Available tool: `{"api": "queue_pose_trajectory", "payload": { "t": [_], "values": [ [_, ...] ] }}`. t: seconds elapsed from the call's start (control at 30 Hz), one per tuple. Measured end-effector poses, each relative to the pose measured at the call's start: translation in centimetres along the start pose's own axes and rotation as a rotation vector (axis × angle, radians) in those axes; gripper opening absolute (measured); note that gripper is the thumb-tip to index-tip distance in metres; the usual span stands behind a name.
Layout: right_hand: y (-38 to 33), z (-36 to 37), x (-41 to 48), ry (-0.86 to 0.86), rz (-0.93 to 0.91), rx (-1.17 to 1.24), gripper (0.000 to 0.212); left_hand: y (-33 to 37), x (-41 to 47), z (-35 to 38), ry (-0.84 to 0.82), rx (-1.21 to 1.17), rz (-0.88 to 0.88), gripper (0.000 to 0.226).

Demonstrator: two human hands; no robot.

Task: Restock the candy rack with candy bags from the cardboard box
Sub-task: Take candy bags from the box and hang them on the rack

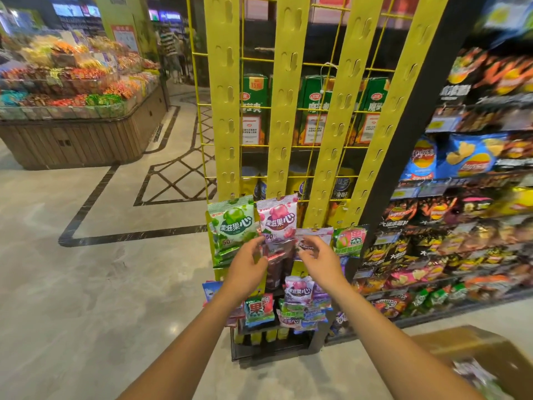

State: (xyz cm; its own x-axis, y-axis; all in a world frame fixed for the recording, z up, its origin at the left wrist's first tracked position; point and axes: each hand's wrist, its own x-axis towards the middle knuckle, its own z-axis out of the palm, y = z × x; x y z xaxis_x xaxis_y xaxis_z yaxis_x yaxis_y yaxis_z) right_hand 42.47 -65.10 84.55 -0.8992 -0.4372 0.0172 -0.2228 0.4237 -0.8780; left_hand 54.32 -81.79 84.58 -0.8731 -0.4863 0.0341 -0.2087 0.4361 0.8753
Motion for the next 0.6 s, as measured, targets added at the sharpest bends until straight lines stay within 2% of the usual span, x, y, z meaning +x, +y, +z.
{"api": "queue_pose_trajectory", "payload": {
  "t": [0.27, 0.4, 0.6],
  "values": [
    [4.3, -5.3, -3.6, -0.001, -0.011, -0.112, 0.037, 2.2, -2.0, 4.8, -0.091, 0.353, 0.195, 0.051],
    [7.5, -10.1, -5.9, -0.005, -0.008, -0.261, 0.044, 4.3, -3.3, 9.2, -0.162, 0.545, 0.297, 0.058],
    [13.5, -19.0, -8.9, 0.047, -0.037, -0.372, 0.038, 7.8, -4.9, 18.1, -0.207, 0.717, 0.426, 0.067]
  ]
}}
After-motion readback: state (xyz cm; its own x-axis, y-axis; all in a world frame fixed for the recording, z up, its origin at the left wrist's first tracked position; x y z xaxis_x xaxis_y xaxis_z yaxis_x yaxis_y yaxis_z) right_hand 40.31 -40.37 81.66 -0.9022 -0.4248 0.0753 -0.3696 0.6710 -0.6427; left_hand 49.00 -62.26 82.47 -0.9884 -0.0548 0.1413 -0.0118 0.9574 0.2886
